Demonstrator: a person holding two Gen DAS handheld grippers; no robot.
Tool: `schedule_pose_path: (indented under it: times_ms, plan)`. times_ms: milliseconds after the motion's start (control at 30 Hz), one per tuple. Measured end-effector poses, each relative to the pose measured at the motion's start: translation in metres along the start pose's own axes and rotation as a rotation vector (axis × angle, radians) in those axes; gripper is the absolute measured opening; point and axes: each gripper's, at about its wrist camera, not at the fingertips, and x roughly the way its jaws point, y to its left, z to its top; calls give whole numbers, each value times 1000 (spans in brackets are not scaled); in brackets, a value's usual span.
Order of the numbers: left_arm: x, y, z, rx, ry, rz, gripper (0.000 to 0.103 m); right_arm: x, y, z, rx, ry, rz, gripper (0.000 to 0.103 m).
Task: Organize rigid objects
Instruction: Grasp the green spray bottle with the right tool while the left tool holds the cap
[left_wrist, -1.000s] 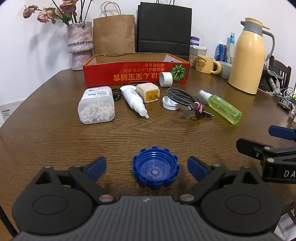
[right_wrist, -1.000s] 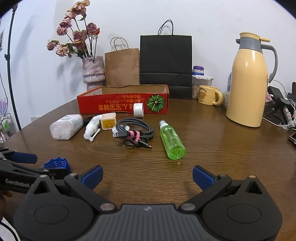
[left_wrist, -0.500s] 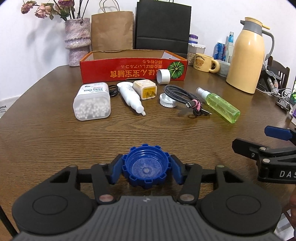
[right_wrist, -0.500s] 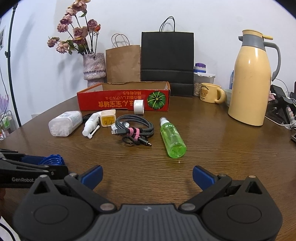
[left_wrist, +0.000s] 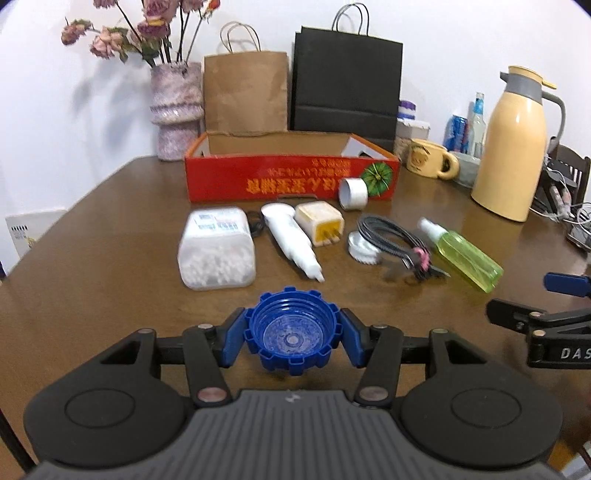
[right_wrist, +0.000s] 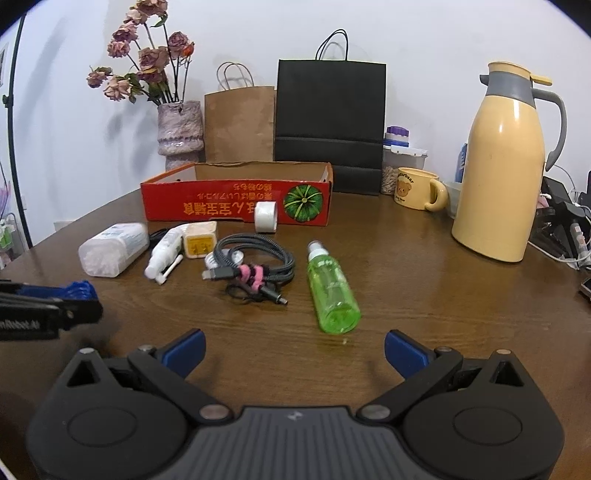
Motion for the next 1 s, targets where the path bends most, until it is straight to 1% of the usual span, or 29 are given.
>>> schedule_pose_path:
  times_ms: [333, 567, 800, 867, 933, 967, 1000]
  plan:
    - [5, 11, 32, -7, -72, 45, 55, 25, -16, 29, -32, -2, -34, 103]
    - [14, 17, 45, -24, -87, 67, 55, 66, -30, 49, -43, 52, -41, 101]
    - [26, 23, 48, -44, -69, 78, 55, 112, -34, 53, -42, 136, -13, 88]
    - [29, 23, 48, -47, -67, 79, 55, 120, -35, 52, -35, 149, -12, 82]
    - [31, 24, 48, -48, -65, 78, 55, 125, -34, 51, -31, 158, 4, 71]
    - [31, 24, 48, -49, -63, 78, 55, 126, -34, 51, -25, 156, 16, 69]
    - [32, 25, 48, -51, -62, 78, 55, 126, -34, 51, -22, 155, 25, 65]
